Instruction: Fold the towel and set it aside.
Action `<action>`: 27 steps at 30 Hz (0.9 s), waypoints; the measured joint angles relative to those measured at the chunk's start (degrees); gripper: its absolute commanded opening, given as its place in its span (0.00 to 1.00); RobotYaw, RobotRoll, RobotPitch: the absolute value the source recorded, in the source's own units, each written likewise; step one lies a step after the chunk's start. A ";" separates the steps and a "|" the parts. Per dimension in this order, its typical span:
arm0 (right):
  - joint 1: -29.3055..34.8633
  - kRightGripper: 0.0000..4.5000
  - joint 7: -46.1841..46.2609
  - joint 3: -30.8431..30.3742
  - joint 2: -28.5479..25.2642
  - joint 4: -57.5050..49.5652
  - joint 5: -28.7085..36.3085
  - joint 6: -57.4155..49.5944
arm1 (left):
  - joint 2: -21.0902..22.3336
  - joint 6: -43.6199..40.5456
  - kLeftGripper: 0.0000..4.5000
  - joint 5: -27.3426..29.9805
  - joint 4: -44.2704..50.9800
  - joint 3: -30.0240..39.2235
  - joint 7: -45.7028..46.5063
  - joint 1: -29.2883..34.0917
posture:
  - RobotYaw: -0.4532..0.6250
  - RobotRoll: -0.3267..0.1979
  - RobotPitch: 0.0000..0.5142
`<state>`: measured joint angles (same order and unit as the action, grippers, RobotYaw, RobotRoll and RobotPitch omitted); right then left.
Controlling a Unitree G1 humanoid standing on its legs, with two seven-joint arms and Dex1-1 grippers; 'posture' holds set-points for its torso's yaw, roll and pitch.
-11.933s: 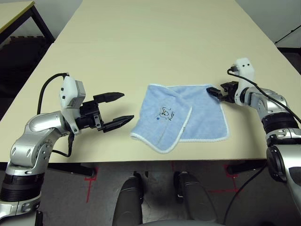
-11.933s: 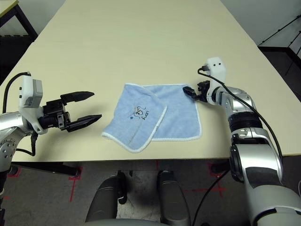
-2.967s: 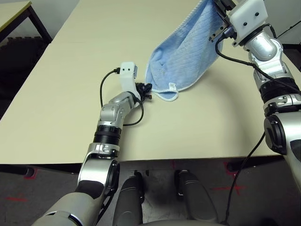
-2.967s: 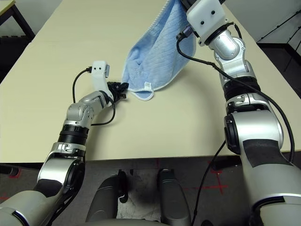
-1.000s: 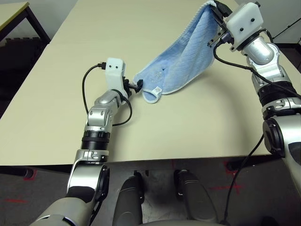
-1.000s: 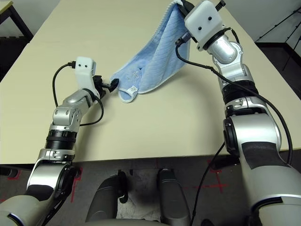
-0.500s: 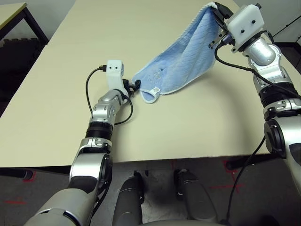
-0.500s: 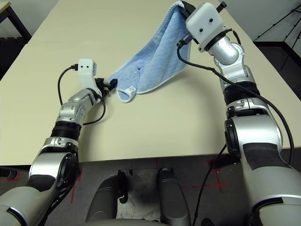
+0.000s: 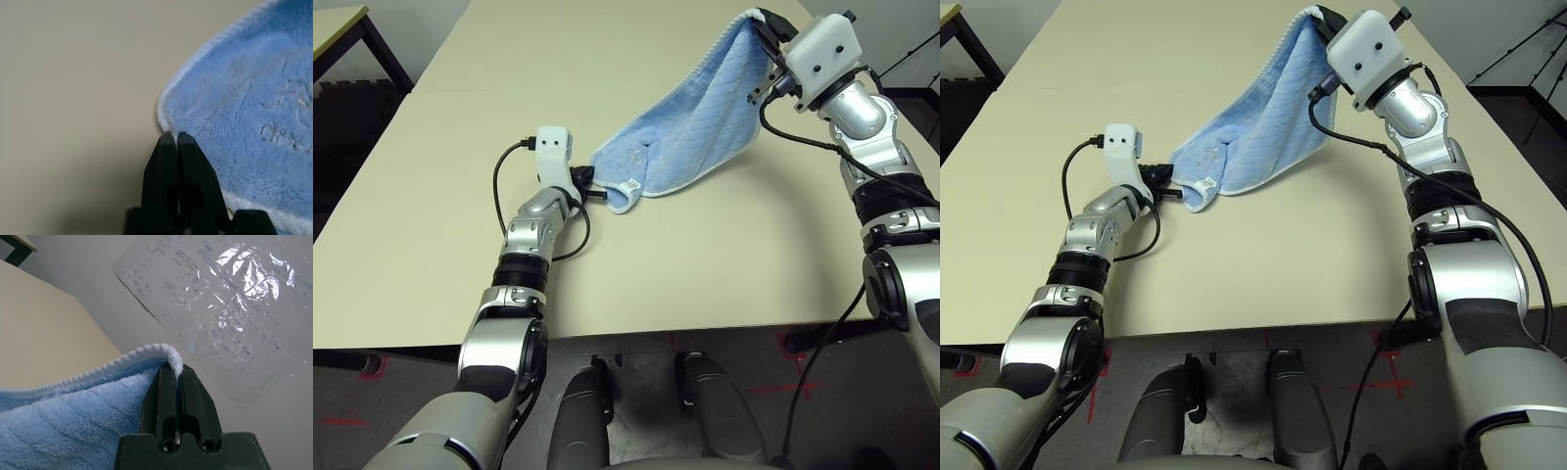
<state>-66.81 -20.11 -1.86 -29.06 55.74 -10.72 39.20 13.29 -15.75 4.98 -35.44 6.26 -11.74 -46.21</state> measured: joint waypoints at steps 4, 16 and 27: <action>0.25 0.00 0.01 0.00 -0.03 -0.01 -0.02 -0.01 | 5.27 7.93 0.01 -8.64 5.58 -4.98 3.94 0.73 | 0.23 0.62 0.35; 0.54 0.00 -0.13 0.05 0.25 -0.34 0.19 -2.20 | 12.10 15.84 0.01 -21.16 15.32 -8.33 9.44 6.34 | 0.26 0.62 0.34; 2.47 0.00 -0.95 0.15 -0.59 0.83 0.28 -20.06 | 15.40 4.05 0.01 -14.17 25.48 0.70 2.90 12.99 | 0.29 0.62 0.34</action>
<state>-64.35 -21.06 -1.71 -29.66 56.57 -10.45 19.14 28.68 -11.69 -9.19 -9.95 6.97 -8.84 -33.22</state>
